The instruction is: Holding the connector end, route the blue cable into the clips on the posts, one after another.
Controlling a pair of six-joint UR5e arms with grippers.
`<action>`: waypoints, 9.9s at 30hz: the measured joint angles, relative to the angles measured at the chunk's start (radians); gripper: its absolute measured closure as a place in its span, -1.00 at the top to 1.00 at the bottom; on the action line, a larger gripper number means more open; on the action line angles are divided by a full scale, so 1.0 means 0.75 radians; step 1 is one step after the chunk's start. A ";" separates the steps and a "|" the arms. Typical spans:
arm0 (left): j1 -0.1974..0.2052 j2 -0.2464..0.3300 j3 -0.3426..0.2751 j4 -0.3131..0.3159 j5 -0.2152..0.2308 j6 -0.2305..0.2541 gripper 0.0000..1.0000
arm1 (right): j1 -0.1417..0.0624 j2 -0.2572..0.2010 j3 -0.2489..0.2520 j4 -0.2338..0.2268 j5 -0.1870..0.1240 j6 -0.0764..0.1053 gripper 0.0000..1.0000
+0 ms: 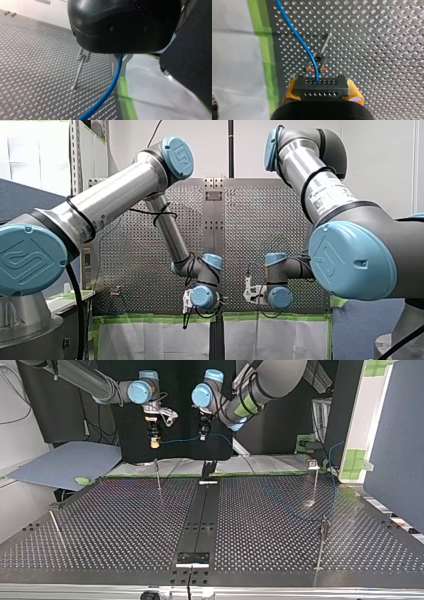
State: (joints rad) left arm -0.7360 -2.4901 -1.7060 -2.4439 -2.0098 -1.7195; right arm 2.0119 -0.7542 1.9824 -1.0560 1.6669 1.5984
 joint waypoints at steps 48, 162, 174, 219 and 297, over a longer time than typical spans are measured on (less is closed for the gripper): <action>-0.205 -0.252 0.586 -0.085 -0.203 -0.075 -1.00 | -0.328 0.089 -0.016 -0.125 -0.233 -0.091 -1.00; -0.024 -0.556 1.113 -0.181 0.120 -0.195 -1.00 | -0.508 0.212 -0.402 0.148 -0.521 -0.195 -1.00; 0.001 -0.557 1.115 -0.183 0.208 -0.226 -1.00 | -0.513 0.213 -0.443 0.155 -0.515 -0.185 -1.00; 0.093 -0.590 1.209 -0.205 0.317 -0.372 -1.00 | -0.518 0.268 -0.555 0.173 -0.472 -0.182 -1.00; 0.007 -0.478 1.054 -0.473 0.263 -0.003 1.00 | -0.497 0.274 -0.595 0.189 -0.453 -0.180 -1.00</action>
State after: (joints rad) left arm -0.7306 -2.8484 -0.9156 -2.7987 -1.8122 -1.7214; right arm 1.6389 -0.5489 1.5362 -0.9145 1.3270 1.4637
